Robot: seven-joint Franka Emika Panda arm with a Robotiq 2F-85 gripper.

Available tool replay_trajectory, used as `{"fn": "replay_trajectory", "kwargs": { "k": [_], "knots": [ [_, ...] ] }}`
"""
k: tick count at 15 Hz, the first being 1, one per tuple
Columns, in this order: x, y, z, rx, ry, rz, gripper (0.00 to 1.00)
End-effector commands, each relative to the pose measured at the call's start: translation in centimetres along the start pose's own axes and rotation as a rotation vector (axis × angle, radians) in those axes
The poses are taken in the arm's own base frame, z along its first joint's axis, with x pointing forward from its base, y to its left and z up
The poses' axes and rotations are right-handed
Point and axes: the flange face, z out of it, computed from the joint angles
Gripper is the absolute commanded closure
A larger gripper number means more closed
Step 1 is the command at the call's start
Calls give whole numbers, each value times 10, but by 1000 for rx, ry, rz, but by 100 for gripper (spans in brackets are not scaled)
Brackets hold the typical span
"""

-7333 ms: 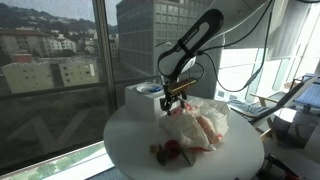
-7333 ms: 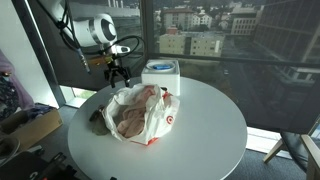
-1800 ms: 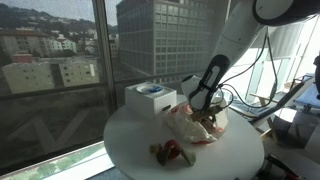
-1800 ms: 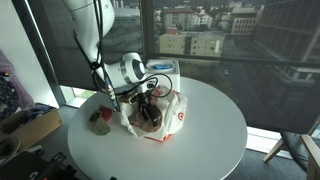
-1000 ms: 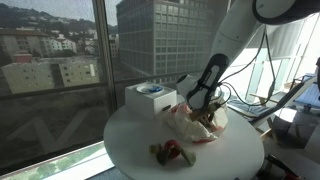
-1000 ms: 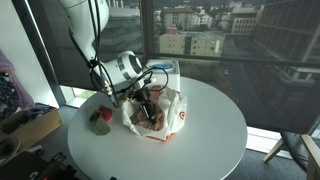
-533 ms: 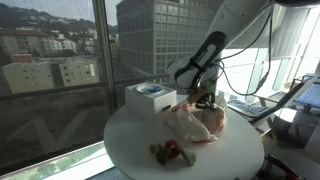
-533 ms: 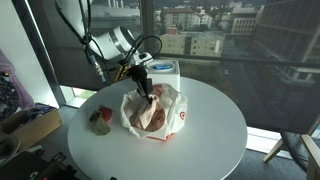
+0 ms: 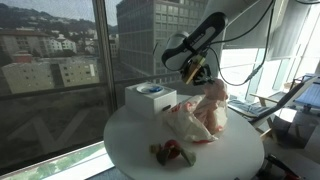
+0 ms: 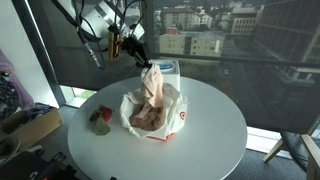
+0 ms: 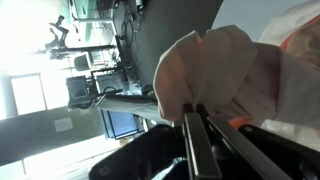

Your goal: Remove the items from the plastic bag and put them on the table

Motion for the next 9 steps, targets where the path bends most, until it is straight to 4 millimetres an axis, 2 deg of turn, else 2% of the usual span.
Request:
{"fn": "replay_trajectory", "kwargs": {
  "k": [1, 6, 9],
  "knots": [
    [5, 45, -71, -7, 146, 53, 97],
    [-12, 84, -170, 262, 299, 95, 97],
    [-27, 94, -210, 427, 353, 79, 97]
  ]
}}
